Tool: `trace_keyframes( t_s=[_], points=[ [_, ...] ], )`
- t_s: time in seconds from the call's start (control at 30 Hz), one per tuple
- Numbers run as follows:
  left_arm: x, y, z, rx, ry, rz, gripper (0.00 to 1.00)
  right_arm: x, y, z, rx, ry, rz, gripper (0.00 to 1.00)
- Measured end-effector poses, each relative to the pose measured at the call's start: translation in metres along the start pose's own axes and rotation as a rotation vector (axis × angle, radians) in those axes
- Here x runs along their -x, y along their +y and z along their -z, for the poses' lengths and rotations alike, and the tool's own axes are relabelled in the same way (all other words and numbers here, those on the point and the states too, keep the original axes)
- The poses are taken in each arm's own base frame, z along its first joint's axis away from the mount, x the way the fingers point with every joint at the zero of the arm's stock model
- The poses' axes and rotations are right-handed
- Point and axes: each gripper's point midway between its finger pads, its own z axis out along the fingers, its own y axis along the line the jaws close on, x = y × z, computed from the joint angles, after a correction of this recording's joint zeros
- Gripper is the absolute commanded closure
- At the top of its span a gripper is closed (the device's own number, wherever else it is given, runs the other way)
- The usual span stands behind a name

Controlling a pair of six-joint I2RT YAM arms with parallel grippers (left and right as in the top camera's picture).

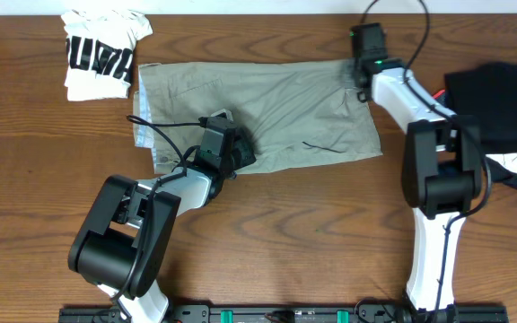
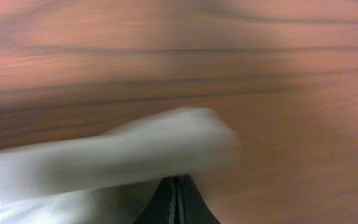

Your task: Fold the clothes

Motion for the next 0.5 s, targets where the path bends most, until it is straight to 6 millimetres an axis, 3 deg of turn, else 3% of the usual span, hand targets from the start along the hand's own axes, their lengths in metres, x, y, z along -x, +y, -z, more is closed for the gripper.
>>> trace_keyframes(
  t_s=[0.13, 0.23, 0.37, 0.43, 0.5],
  points=[
    [0.0, 0.0, 0.0, 0.0, 0.0, 0.0, 0.94, -0.004, -0.061, -0.001, -0.174, 0.061, -0.022, 0.99],
    [0.0, 0.0, 0.0, 0.0, 0.0, 0.0, 0.94, 0.002, -0.093, 0.01, -0.255, 0.103, -0.042, 0.98],
    [0.0, 0.0, 0.0, 0.0, 0.0, 0.0, 0.94, 0.018, -0.098, 0.034, -0.253, 0.132, -0.076, 0.82],
    [0.0, 0.0, 0.0, 0.0, 0.0, 0.0, 0.93, 0.024, -0.088, 0.054, -0.185, 0.158, -0.089, 0.69],
    [0.0, 0.0, 0.0, -0.001, -0.001, 0.0, 0.92, 0.023, -0.077, 0.074, -0.103, 0.199, -0.105, 0.65]
  ],
)
